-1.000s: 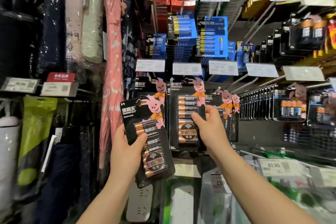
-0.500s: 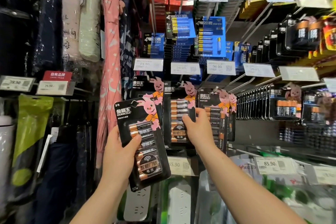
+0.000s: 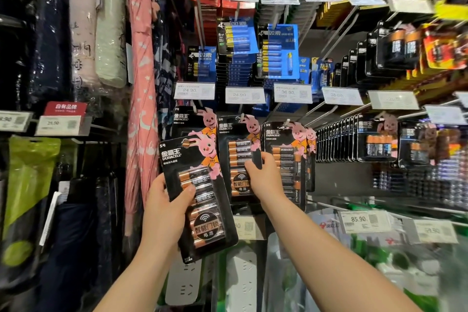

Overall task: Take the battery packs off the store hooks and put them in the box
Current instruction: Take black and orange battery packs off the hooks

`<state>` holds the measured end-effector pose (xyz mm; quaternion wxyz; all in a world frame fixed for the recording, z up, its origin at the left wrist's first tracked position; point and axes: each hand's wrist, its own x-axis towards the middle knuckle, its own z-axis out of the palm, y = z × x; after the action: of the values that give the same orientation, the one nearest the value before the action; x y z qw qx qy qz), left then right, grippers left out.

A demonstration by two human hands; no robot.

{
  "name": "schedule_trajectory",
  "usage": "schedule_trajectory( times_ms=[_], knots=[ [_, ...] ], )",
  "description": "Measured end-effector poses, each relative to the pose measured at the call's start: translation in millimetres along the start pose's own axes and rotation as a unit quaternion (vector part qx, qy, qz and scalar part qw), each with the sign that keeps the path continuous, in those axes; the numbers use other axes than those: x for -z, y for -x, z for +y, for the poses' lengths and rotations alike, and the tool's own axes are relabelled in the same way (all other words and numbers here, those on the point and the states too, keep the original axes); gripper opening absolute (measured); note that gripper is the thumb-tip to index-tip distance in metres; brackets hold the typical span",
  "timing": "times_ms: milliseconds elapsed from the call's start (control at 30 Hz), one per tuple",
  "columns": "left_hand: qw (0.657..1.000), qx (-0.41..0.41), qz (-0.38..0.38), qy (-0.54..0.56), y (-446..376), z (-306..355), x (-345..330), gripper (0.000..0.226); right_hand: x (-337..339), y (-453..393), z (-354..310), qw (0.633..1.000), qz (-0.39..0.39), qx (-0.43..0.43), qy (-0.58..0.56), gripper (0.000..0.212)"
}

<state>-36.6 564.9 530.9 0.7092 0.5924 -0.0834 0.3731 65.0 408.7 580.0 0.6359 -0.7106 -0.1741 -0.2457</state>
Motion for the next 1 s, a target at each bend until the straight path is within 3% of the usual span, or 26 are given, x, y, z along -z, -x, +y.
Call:
schedule_trajectory(
  times_ms=[267,367,433,500,800,1000],
  knots=[
    [1.0,0.008,-0.014,0.01,1,1,-5,0.027,18,43,-2,0.998,-0.002,0.022,0.06,0.04],
    [1.0,0.009,-0.026,0.01,0,0,-13,0.031,25,63,-11,0.993,-0.08,0.051,0.069,0.035],
    [0.999,0.007,-0.032,0.015,-1,-1,-21,0.034,23,71,-14,0.983,-0.17,0.029,0.066,0.031],
    [0.999,0.002,-0.034,0.018,-1,-2,-29,0.037,21,70,-12,0.976,-0.209,0.011,0.062,0.027],
    [0.996,0.014,-0.079,0.035,-9,9,-34,0.044,25,46,-2,0.997,-0.073,0.02,-0.029,0.02],
    [0.997,0.027,-0.068,0.002,-9,7,-25,0.029,20,20,-20,0.997,-0.066,0.007,-0.039,0.018]
  ],
)
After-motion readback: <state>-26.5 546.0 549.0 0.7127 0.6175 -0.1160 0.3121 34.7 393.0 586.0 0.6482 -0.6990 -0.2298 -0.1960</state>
